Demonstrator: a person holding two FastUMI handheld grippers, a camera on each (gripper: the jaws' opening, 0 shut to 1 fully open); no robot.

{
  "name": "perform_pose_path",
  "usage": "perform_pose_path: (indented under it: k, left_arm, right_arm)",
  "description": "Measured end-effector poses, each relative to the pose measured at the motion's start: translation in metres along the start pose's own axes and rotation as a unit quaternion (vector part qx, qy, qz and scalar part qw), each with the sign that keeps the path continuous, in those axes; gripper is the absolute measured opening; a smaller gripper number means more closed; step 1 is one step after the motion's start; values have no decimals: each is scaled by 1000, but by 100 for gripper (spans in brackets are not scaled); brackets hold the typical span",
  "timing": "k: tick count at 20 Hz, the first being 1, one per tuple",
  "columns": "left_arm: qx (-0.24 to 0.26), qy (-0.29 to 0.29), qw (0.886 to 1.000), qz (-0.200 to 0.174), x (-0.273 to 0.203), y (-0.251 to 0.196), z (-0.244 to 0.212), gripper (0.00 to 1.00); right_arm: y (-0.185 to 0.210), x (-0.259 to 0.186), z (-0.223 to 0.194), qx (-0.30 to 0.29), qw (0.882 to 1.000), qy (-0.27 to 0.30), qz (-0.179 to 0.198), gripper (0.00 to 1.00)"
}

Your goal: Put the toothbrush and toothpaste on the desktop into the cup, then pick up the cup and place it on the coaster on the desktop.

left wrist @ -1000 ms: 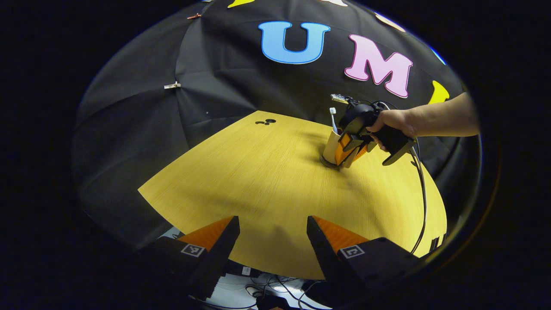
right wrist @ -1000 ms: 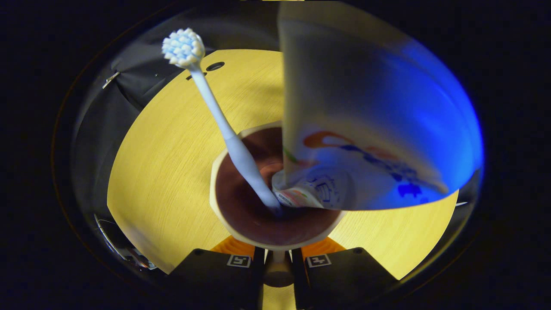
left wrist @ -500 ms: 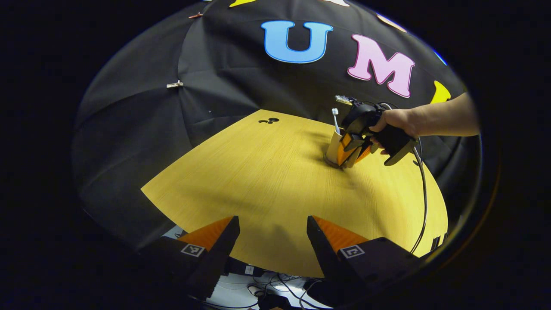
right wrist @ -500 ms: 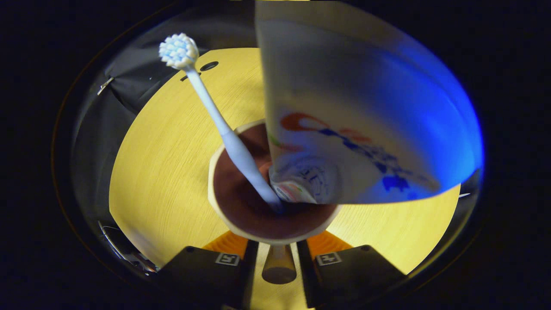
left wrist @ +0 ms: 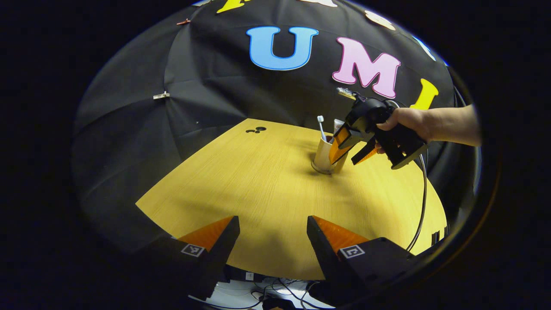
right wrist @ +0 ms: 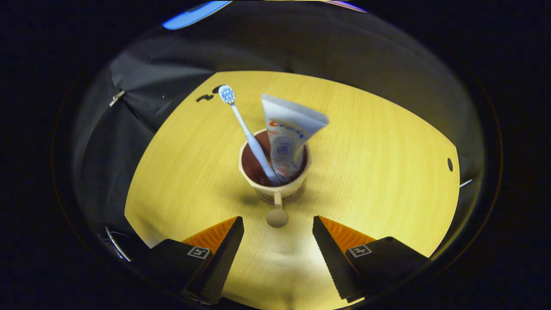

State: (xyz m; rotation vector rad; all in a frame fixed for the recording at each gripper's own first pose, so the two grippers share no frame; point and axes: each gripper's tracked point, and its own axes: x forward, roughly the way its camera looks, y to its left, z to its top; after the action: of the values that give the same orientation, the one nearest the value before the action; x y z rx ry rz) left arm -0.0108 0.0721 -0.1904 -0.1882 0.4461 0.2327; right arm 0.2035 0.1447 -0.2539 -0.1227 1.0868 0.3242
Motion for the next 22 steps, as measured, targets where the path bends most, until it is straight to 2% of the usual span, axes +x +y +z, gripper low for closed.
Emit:
perform_pose_path:
  k: [4,8,10,12,15,17,19,22]
  left_arm:
    - [16,-17,999,-33,0,-8,20,98]
    - [39,-34,996,-70,-1,-20,49,98]
    - [77,-52,993,-75,-4,-23,66,98]
    - [101,-70,988,-94,-9,-34,83,98]
    - [96,-80,981,-149,-29,-65,99,98]
    - [98,-88,974,-184,-40,-85,109,98]
    - [105,-102,968,-204,-51,-98,122,98]
    - [114,-135,960,-216,-66,-112,141,98]
  right_arm:
    - [-13,-62,0,42,996,-84,-1,99]
    - [-37,-121,-13,65,983,-169,-33,99]
    - [-39,-157,-21,115,969,-219,-26,99]
    - [-51,-189,-35,140,954,-261,-45,99]
    - [-65,-236,-56,148,933,-317,-83,98]
    - [-68,-258,-73,154,923,-342,-91,98]
    - [-71,-281,-84,166,910,-365,-103,98]
    - [-78,-312,-100,178,884,-412,-133,98]
